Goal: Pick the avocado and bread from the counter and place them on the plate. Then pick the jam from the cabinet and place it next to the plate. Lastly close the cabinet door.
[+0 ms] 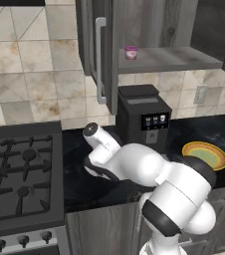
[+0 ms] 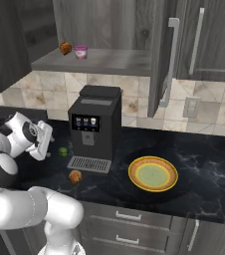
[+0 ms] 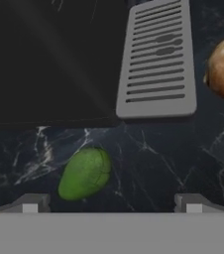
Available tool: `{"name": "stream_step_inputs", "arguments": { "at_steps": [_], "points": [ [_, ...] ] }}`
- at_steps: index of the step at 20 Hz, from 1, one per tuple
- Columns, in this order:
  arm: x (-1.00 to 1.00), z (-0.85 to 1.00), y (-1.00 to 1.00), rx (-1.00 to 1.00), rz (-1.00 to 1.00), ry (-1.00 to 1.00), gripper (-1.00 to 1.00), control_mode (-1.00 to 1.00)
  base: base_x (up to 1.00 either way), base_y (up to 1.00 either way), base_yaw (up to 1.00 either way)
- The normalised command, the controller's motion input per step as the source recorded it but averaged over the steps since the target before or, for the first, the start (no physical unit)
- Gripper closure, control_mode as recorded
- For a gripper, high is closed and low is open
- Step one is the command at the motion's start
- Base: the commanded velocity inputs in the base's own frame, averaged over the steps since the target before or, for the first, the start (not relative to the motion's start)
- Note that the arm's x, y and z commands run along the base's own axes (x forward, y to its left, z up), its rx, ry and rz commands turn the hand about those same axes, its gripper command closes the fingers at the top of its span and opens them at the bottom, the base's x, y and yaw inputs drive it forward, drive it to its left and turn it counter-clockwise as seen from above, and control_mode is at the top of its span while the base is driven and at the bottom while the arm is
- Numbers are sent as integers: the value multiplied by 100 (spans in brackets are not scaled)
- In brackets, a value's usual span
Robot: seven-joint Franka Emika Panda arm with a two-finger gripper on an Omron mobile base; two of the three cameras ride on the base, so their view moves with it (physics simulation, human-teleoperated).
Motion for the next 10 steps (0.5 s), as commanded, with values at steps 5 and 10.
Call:
{"name": "stream_step_inputs", "arguments": {
  "at_steps": [5,10],
  "points": [
    [17,-14,0,0,-2,0,-100,-100,0,0,0],
    [11,-14,0,0,-3,0,-100,-100,0,0,0]
  ]
}}
